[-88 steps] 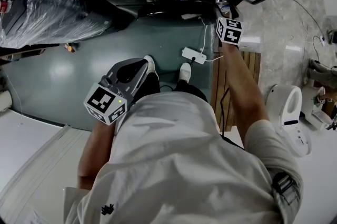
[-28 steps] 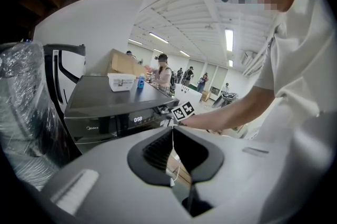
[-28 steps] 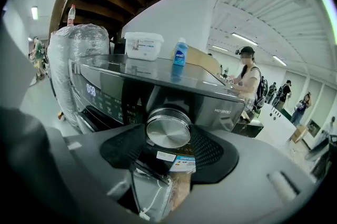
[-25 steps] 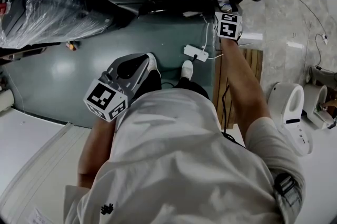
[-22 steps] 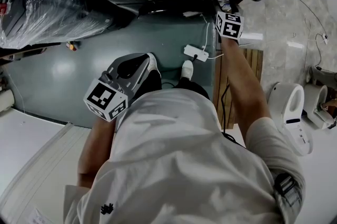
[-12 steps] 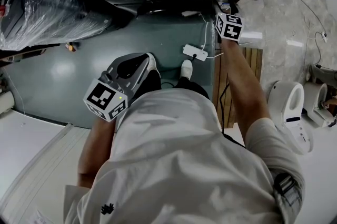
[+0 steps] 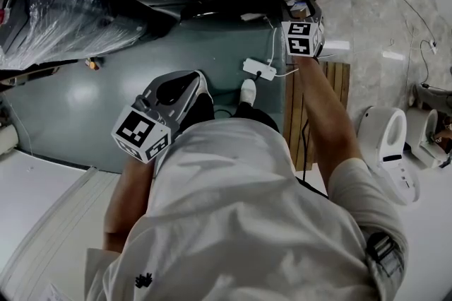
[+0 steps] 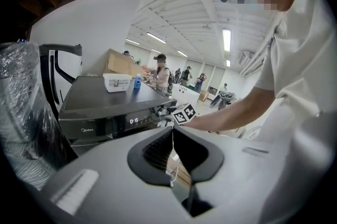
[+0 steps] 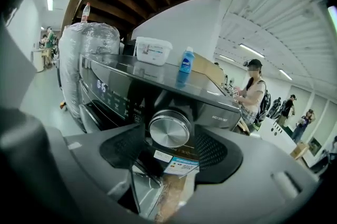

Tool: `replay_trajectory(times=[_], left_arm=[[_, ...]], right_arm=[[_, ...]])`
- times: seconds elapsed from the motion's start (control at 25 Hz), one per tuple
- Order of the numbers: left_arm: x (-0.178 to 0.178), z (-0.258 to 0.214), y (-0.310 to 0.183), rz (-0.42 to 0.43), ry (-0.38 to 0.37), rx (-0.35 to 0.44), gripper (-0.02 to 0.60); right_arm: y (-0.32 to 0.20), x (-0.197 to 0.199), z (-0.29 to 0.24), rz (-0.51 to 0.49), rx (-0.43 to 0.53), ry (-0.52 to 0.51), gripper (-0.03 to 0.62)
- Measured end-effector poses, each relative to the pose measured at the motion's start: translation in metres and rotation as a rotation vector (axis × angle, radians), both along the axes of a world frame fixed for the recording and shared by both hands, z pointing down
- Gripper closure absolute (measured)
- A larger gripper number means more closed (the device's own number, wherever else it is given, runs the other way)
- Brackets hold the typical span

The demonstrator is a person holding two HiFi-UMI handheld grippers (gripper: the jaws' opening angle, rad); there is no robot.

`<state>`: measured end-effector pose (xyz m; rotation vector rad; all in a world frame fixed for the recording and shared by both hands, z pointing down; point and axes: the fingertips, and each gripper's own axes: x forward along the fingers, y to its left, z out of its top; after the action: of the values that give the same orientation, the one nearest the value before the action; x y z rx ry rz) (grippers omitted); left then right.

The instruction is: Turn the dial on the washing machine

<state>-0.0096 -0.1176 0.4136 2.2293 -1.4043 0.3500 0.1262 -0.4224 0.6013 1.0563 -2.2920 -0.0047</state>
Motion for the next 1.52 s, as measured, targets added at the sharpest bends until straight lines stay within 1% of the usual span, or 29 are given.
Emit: replay_trajectory(times=[0.24, 0.36, 0.44, 0.6, 0.76, 0.88, 1.0, 1.16, 1.4, 1.52], left_arm=[[-0.001, 0.001, 0.002, -0.008, 0.002, -0.008, 0.522], [-0.004, 0.001, 0.003, -0.014, -0.001, -0.008, 0.523], [-0.003, 0.000, 0.004, -0.016, -0.001, -0.007, 0.523], [-0.003, 0.000, 0.003, -0.017, 0.000, -0.003, 0.522], [-0.001, -0.001, 0.001, -0.013, 0.001, -0.003, 0.522], [-0.001, -0.001, 0.000, -0.008, -0.003, 0.000, 0.523], [-0.001, -0.001, 0.000, -0.006, -0.003, -0.003, 0.523], [-0.001, -0.002, 0.000, -0.007, -0.002, -0.002, 0.523], [0.001, -0.003, 0.000, -0.005, 0.003, 0.000, 0.523], [-0.002, -0.002, 0.003, -0.009, 0.002, -0.003, 0.523]], right_arm=[[-0.004, -0.009, 0.007, 0.031, 0.009, 0.052, 0.329], [-0.008, -0.008, 0.008, 0.068, 0.000, 0.041, 0.330], [-0.010, -0.006, 0.008, 0.084, -0.018, 0.010, 0.330], [-0.011, -0.003, 0.000, 0.129, -0.089, -0.101, 0.330], [-0.012, 0.000, -0.001, 0.162, -0.132, -0.188, 0.330], [-0.013, -0.001, -0.001, 0.157, -0.149, -0.213, 0.330], [-0.012, -0.001, -0.002, 0.124, -0.135, -0.185, 0.330], [-0.009, -0.001, -0.011, 0.067, -0.055, -0.129, 0.329], [-0.002, -0.004, -0.004, -0.005, 0.046, 0.012, 0.327], [0.000, -0.008, 0.004, -0.020, 0.054, 0.066, 0.327]])
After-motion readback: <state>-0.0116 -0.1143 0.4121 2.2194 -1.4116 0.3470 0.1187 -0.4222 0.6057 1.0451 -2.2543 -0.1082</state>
